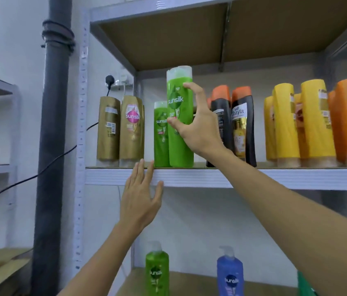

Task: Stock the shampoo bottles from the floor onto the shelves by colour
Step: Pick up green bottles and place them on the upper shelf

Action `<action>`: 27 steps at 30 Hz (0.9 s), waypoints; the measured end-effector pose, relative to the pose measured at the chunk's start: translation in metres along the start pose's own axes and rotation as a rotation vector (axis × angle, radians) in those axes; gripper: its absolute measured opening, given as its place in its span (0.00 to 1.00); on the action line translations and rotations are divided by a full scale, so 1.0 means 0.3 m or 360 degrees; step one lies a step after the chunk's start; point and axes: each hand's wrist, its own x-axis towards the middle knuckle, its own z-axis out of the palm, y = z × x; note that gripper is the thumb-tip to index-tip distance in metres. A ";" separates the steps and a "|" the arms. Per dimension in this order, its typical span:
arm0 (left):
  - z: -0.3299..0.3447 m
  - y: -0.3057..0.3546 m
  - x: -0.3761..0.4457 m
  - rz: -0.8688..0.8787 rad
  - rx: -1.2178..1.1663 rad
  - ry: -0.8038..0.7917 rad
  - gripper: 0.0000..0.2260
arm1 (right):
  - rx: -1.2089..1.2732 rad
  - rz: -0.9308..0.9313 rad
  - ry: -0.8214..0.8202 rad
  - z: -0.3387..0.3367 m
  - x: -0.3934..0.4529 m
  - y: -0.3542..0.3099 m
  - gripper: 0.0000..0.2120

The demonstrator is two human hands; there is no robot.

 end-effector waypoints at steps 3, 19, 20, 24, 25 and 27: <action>-0.010 -0.013 0.006 -0.0009 0.0040 0.0014 0.33 | 0.0015 0.0027 0.0071 0.098 0.012 -0.001 0.34; -0.084 -0.053 0.011 0.0001 -0.0264 -0.0140 0.24 | -0.0110 0.0256 -0.0075 0.265 -0.056 0.048 0.42; -0.086 -0.060 0.011 0.0003 -0.0282 -0.0153 0.23 | -0.0101 0.0233 -0.0100 0.263 -0.071 0.042 0.43; -0.092 -0.073 0.013 0.0023 -0.0318 -0.0183 0.22 | -0.0090 0.0313 -0.0283 0.262 -0.104 0.027 0.45; -0.094 -0.074 0.015 0.0015 -0.0319 -0.0195 0.22 | -0.0082 0.0385 -0.0321 0.260 -0.102 0.026 0.45; -0.103 -0.078 0.017 0.0003 -0.0317 -0.0233 0.21 | -0.0067 0.0512 -0.0373 0.253 -0.103 0.026 0.45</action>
